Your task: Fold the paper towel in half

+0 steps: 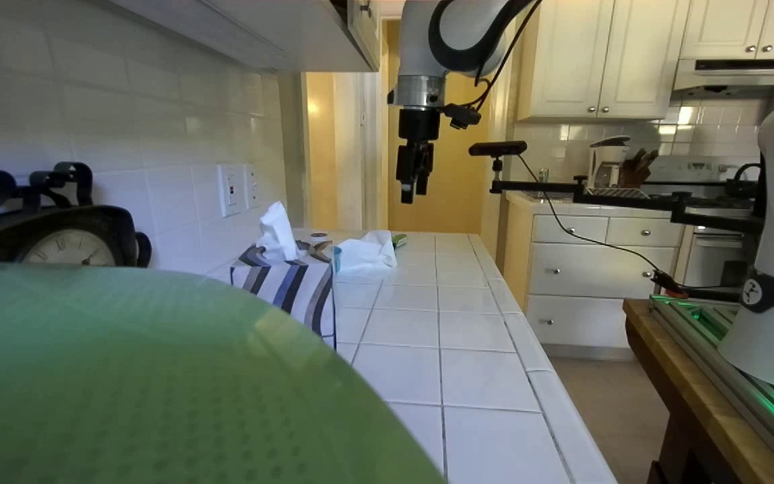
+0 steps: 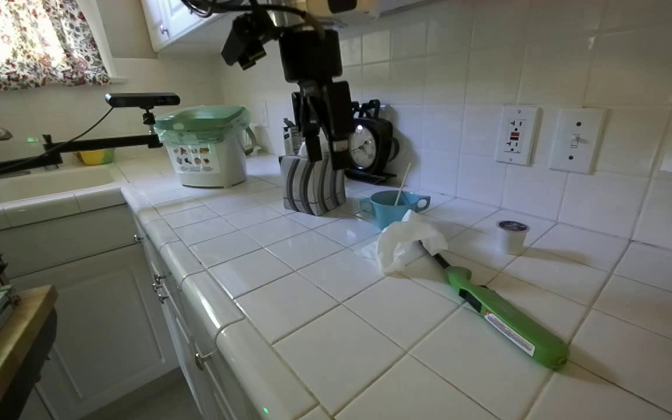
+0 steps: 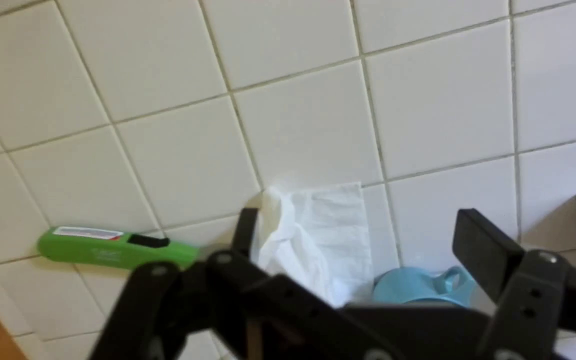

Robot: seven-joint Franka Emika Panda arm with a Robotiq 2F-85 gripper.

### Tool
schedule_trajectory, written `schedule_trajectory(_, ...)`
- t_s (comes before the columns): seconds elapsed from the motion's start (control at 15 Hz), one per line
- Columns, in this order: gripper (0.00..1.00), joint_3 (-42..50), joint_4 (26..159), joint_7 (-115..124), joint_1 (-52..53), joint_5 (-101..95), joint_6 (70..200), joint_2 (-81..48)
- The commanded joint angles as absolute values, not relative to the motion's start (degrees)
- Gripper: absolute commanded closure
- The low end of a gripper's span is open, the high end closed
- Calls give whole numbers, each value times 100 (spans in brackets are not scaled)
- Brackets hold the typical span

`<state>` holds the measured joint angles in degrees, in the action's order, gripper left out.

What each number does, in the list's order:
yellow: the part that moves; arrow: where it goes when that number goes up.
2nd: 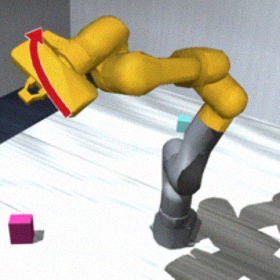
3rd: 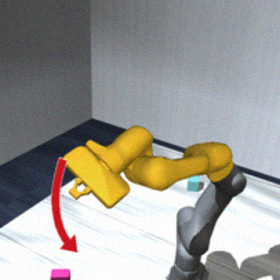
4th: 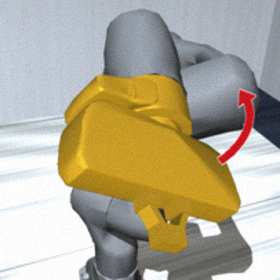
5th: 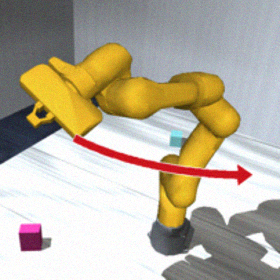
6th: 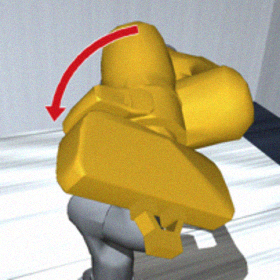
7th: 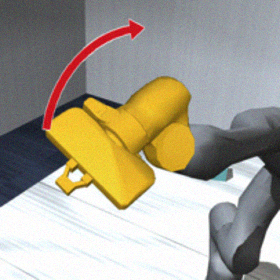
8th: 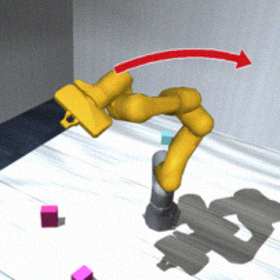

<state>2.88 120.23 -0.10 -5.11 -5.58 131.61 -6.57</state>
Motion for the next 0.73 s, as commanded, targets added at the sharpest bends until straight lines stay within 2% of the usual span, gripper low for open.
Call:
schedule_trajectory(0.0,0,354,12033,242,-447,-669,13114,-581)
schedule_trajectory(0.67,0,385,12104,513,-419,-740,13097,-527)
